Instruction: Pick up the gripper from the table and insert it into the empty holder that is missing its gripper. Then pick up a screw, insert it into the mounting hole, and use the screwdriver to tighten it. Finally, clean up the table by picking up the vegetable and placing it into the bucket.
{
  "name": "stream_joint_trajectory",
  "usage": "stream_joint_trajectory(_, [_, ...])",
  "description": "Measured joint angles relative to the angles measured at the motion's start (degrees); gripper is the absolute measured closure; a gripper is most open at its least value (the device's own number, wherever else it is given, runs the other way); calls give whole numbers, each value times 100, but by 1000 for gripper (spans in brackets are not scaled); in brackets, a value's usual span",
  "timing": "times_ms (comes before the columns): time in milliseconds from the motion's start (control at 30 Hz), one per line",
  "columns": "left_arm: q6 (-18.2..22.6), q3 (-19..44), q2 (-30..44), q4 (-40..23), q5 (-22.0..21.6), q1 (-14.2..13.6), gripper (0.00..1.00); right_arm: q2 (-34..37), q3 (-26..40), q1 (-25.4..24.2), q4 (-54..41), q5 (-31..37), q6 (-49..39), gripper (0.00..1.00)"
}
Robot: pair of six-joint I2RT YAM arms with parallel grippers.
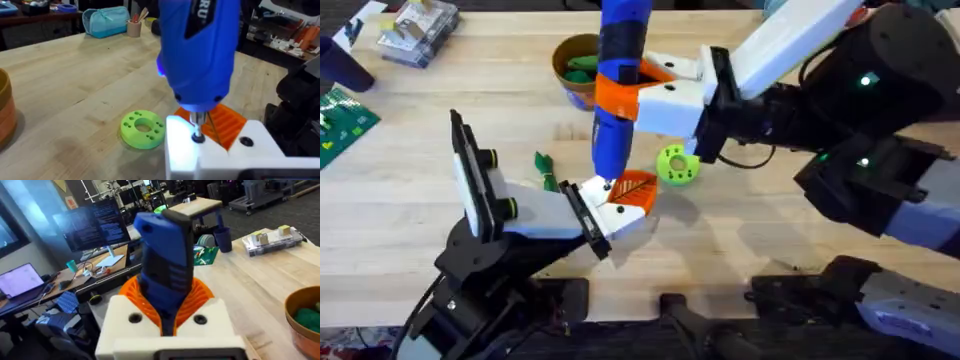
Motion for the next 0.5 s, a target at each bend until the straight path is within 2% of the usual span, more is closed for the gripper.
stream_joint_trajectory(400, [2, 0, 0, 4, 0, 0, 989, 0, 0, 0, 42, -22, 0, 916])
stream_joint_trajectory(500, [2, 0, -2, 6, -4, 0, 989, 13, -13, 0, 395, -66, 10, 917])
